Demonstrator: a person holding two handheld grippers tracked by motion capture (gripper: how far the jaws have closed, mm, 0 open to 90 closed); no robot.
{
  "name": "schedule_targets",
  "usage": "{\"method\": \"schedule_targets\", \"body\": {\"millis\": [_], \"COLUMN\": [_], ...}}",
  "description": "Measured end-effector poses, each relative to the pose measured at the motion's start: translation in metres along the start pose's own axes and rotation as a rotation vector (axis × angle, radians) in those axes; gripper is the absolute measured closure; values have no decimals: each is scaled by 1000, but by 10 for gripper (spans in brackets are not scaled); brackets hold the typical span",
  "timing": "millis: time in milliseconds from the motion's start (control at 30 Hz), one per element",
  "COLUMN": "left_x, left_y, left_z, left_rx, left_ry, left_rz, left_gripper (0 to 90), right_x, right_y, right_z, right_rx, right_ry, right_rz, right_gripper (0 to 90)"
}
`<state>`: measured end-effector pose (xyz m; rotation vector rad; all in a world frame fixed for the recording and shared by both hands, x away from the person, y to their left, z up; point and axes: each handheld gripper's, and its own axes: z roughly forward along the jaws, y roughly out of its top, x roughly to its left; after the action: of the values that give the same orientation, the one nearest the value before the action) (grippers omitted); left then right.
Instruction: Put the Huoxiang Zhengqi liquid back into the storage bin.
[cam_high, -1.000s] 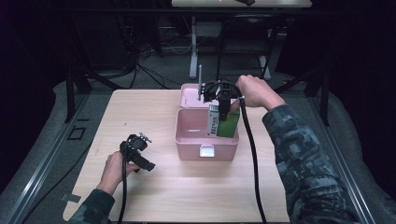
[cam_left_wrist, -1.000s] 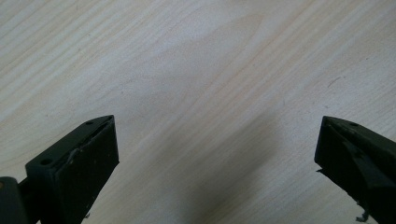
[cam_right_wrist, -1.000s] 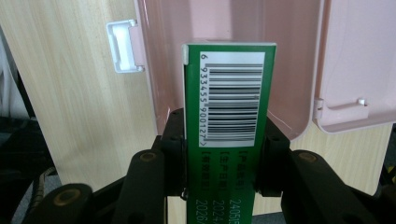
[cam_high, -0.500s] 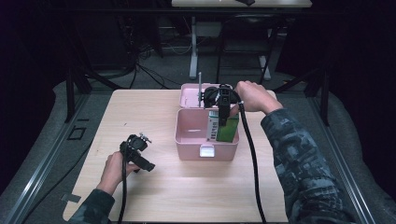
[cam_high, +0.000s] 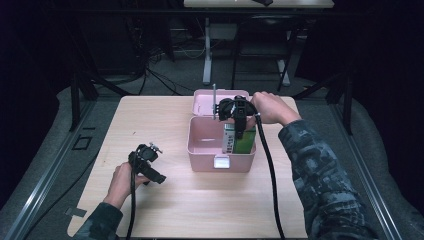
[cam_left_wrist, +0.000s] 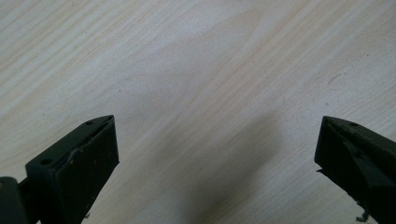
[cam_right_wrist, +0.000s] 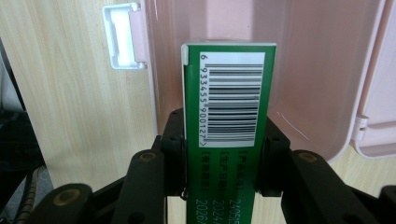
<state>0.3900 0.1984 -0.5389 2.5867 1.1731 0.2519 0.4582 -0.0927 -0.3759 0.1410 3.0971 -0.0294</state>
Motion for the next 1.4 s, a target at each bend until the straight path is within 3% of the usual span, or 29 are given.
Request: {"method": "schedule_targets", "body": {"millis": [800, 1400], "left_x": [-1, -1], "left_y": [0, 0], "left_z": [1, 2], "left_rx": [10, 12], "left_ry": [0, -1], "left_rz": [6, 8], "left_gripper": [0, 0], "right_x": [3, 4], "right_y": [0, -2], "right_z": [26, 38], "right_rx": [21, 21], "right_ry": [4, 24], "right_rz": [-37, -33], "right_gripper": [626, 626]}}
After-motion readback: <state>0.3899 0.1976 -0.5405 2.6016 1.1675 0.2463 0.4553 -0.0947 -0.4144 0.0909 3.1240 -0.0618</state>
